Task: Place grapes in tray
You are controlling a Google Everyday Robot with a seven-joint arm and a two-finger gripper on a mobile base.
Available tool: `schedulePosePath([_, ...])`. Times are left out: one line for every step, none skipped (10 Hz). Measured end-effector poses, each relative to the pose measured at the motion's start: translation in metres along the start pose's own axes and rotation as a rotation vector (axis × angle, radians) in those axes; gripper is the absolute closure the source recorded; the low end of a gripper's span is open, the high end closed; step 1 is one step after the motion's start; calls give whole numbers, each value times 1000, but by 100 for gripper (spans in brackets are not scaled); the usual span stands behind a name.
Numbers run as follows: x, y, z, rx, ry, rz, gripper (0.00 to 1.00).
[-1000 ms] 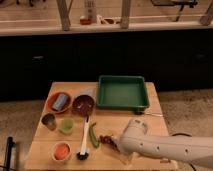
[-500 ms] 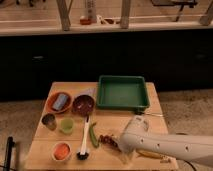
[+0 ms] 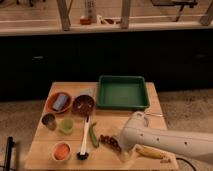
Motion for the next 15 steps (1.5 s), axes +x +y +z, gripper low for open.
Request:
schedulePosePath([1,-1,0,-5,-1,28,20])
schedulePosePath([0,-2,1,-9,-2,45,20])
schedulePosePath([-3,-6,2,-17,-5,69,20])
schedulePosePath([-6,-9,4,-21,-6,85,20])
schedulePosePath([-8,-10,5,-27,-4,101,20])
schedulePosePath([-10,-11,6,-31,-3,116,21])
schedulePosePath([-12,-12,8,-33,-2,130,27])
schedulePosePath([-13,-13,9,-33,0,136,34])
schedulePosePath([-15,-14,11,-35,-1,141,47])
schedulePosePath([-16,-14,14,-39,-1,145,57])
schedulePosePath([-17,-15,16,-40,-1,147,67])
schedulePosePath([-17,-15,17,-42,-1,149,74])
schedulePosePath([-16,-16,18,-41,-1,152,85])
schedulePosePath([-16,-16,18,-40,1,150,95])
schedulePosePath([-16,-15,17,-44,2,149,99])
